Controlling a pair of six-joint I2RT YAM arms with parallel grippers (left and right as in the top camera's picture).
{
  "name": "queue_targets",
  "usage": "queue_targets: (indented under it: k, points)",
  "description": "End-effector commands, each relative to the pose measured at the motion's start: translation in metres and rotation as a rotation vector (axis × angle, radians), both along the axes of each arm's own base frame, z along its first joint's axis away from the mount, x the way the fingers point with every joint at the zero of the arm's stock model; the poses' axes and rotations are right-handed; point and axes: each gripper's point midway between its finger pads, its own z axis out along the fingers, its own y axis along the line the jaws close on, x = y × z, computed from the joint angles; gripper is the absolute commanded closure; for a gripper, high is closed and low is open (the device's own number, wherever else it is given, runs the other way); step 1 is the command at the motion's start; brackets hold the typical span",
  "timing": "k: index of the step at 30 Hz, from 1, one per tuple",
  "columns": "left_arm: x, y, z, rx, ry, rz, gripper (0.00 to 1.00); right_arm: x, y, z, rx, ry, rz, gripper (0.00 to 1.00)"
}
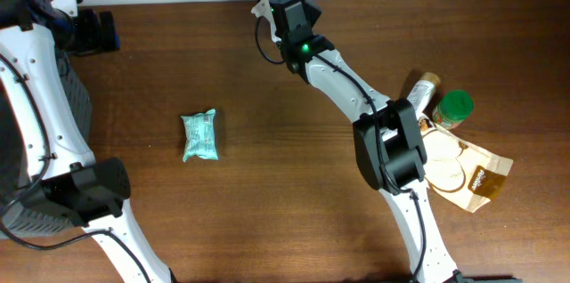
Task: Scan the item barcode
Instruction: 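Lift the juice box and hold it in front of the scanner, then carry the juice box right and set it down by the jar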
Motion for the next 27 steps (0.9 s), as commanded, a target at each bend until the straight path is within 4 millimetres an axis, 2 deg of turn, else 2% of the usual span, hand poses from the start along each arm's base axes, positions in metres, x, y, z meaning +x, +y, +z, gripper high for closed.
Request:
queue_targets:
  k: [1,4,6,8,11,14,15,16,17,18,19,20,21,22,25,27]
  points:
    - [-0.002,0.001,0.007,0.004,-0.020,-0.016,0.01,-0.001,0.003,-0.005,-0.011,-0.002,-0.008,0.96]
    - [-0.002,0.001,0.007,0.004,-0.020,-0.016,0.01,-0.001,0.004,-0.005,-0.010,-0.002,-0.008,0.96]
    - [-0.002,0.001,0.007,0.004,-0.020,-0.015,0.01,-0.001,0.000,0.005,-0.013,-0.017,-0.026,0.96]
    - [-0.002,0.001,0.007,0.004,-0.020,-0.016,0.01,-0.005,-0.002,0.030,0.069,-0.045,-0.059,0.96]
    - [-0.002,0.001,0.007,0.004,-0.020,-0.015,0.01,-0.017,-0.002,0.086,0.262,-0.089,-0.093,0.96]
    - [-0.002,0.001,0.007,0.004,-0.020,-0.015,0.01,-0.049,0.006,0.134,0.457,-0.015,-0.049,0.96]
    - [-0.002,0.001,0.007,0.004,-0.019,-0.016,0.01,-0.068,0.008,0.151,0.580,0.040,-0.051,0.96]
    - [-0.002,0.001,0.007,0.004,-0.019,-0.016,0.01,-0.085,0.009,0.161,0.672,0.089,-0.068,0.96]
    - [-0.002,0.001,0.007,0.004,-0.020,-0.016,0.01,-0.109,0.006,0.170,0.774,0.168,-0.111,0.96]
    - [-0.002,0.001,0.007,0.004,-0.020,-0.016,0.01,-0.123,0.003,0.172,0.802,0.215,-0.131,0.96]
    - [-0.002,0.001,0.007,0.004,-0.020,-0.015,0.01,-0.156,-0.007,0.167,0.777,0.329,-0.171,0.96]
    - [-0.002,0.001,0.007,0.004,-0.020,-0.016,0.01,-0.171,-0.013,0.162,0.754,0.385,-0.193,0.96]
    - [-0.002,0.001,0.007,0.004,-0.020,-0.016,0.01,-0.194,-0.023,0.152,0.744,0.466,-0.262,0.96]
    - [-0.002,0.001,0.007,0.004,-0.020,-0.016,0.01,-0.229,-0.041,0.130,0.716,0.596,-0.411,0.96]
    - [-0.002,0.001,0.007,0.004,-0.020,-0.016,0.01,-0.270,-0.071,0.099,0.628,0.756,-0.608,0.96]
    - [-0.002,0.001,0.007,0.004,-0.020,-0.015,0.01,-0.283,-0.095,0.075,0.580,0.823,-0.721,0.96]
